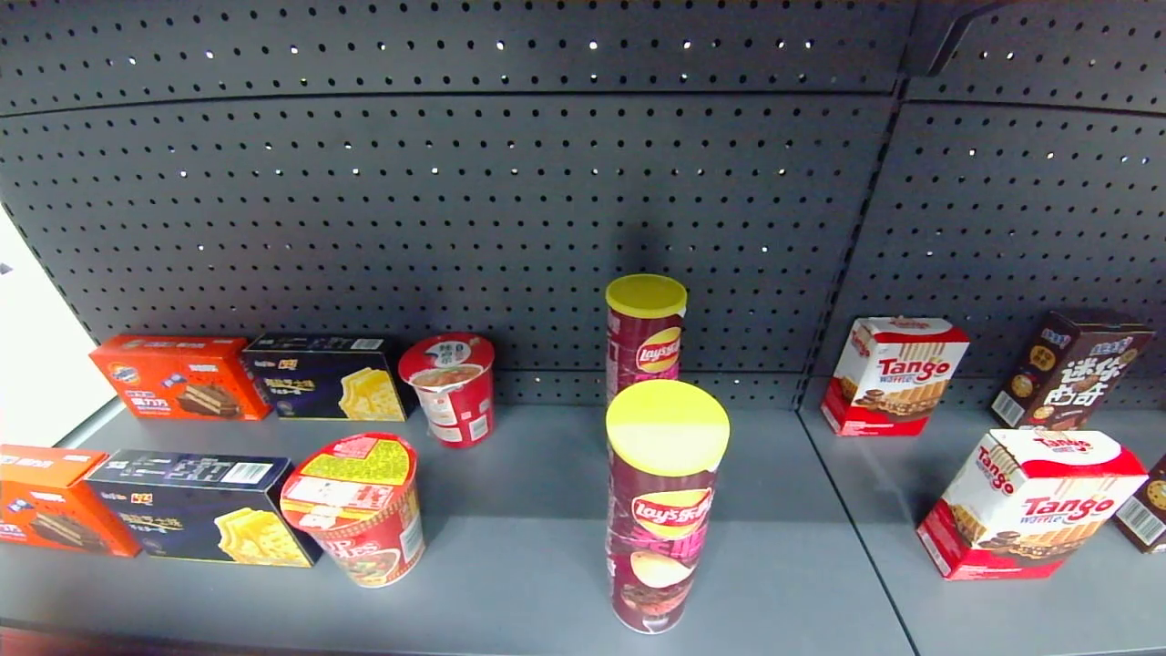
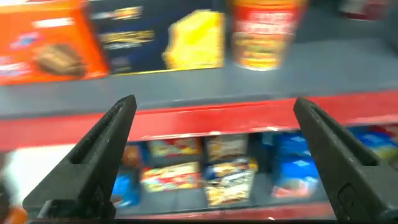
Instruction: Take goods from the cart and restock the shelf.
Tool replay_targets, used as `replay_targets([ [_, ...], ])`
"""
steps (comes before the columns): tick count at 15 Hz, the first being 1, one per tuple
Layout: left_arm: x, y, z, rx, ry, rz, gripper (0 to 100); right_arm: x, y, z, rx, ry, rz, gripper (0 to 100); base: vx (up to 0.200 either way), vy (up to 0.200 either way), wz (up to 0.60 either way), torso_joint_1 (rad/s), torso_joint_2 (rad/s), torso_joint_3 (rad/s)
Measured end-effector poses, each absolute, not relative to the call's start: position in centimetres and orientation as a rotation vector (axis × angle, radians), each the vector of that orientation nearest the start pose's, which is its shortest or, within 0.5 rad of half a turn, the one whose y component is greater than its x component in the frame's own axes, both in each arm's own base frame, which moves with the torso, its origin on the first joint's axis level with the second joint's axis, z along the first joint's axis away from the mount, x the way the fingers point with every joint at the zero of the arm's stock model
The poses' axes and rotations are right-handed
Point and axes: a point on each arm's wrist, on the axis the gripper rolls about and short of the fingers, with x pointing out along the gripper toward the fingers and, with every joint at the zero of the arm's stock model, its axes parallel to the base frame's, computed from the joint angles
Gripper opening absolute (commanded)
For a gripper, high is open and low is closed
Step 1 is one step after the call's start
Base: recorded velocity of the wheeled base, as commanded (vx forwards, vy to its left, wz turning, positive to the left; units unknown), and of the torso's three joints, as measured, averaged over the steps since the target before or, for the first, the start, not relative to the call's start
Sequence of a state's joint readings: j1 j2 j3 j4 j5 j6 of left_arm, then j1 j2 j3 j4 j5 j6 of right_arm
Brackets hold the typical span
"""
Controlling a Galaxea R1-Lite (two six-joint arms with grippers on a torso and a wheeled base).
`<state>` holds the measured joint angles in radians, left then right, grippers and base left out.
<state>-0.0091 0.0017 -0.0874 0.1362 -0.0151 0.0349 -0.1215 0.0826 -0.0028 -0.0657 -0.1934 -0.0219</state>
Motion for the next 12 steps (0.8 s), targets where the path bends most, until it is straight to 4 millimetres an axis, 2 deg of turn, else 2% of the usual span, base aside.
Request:
replay_targets([
  [2, -2.99, 0.18, 8.52, 0.032, 0.051, 0.060, 100, -1.72, -0.23, 8.46, 0.005, 0.013, -0.315, 100, 0.000, 0.000, 0.00, 0.000, 0.00, 0.000],
  [6, -2.92, 0.15, 8.55, 0.029, 0.037, 0.047, 100, -1.76, -0.37, 8.38, 0.086, 0.004, -0.386, 100, 0.000, 0.000, 0.00, 0.000, 0.00, 0.000],
  [9, -2.90, 0.01, 8.49, 0.033, 0.037, -0.019, 100, -1.64, 0.20, 7.74, 0.008, 0.081, -0.118, 100, 0.000, 0.000, 0.00, 0.000, 0.00, 0.000],
  [12, -2.91, -0.24, 8.47, 0.030, 0.034, -0.127, 100, -1.64, 0.24, 7.75, 0.011, 0.080, -0.098, 100, 0.000, 0.000, 0.00, 0.000, 0.00, 0.000],
])
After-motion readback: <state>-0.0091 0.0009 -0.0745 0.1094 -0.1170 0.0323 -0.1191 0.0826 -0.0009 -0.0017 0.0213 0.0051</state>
